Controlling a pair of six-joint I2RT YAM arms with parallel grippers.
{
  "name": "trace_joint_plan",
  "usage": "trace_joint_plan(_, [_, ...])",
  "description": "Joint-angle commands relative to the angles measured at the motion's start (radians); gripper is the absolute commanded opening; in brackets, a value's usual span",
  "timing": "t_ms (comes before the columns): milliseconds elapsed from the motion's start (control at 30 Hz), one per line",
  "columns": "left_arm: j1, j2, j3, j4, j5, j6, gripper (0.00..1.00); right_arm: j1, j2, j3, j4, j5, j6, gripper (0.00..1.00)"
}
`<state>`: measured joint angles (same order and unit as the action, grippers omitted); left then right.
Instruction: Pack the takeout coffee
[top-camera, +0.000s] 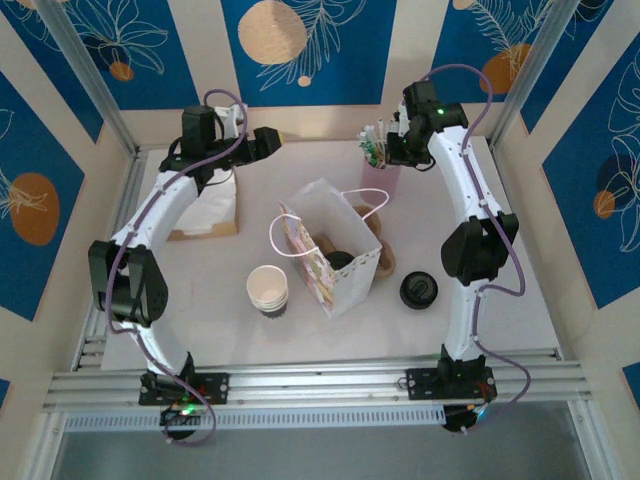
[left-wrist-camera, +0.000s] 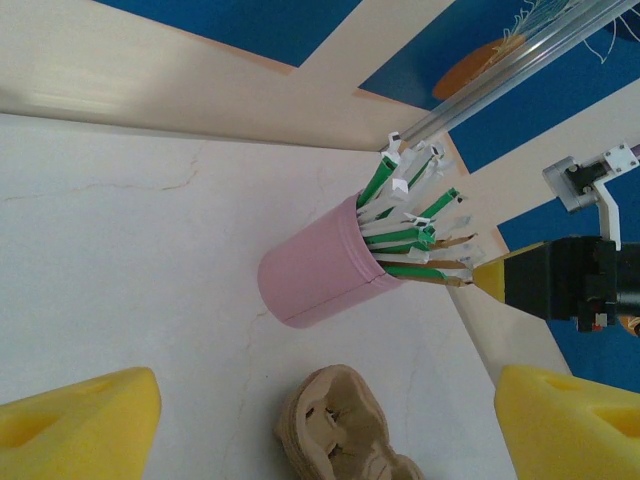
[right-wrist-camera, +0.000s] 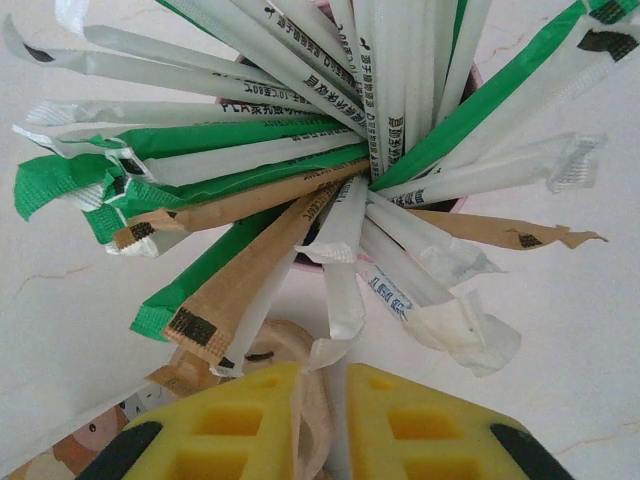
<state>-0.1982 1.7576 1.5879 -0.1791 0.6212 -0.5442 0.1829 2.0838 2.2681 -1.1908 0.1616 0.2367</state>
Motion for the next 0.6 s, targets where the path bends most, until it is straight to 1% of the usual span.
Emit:
trace_joint_plan(0, [0.009,0.012,0.001,0.019,0.026,-0.002,0.87,-0.007,0.016,0.016,-0.017,0.004,0.007,0.20])
trace_joint_plan(100, [0.009,0.012,0.001,0.020,0.028,-0.004,0.87,-0.011,0.025,0.026,-0.019,0.003,0.005,0.19])
trace_joint_plan(133, [0.009,0.012,0.001,0.020,0.028,-0.004,0.87,-0.012,0.031,0.032,-0.022,0.003,0.004,0.24])
trace_joint_plan(167, [0.009,0.013,0.001,0.020,0.028,-0.005,0.87,-0.013,0.035,0.039,-0.028,-0.003,0.005,0.32])
trace_joint_plan(233, [0.009,0.013,0.001,0.020,0.028,-0.005,0.87,-0.013,0.038,0.040,-0.027,-0.005,0.004,0.34])
trace_joint_plan(567, [0.009,0.011,0.003,0.017,0.028,-0.002,0.87,-0.015,0.039,0.040,-0.018,-0.007,0.004,0.16])
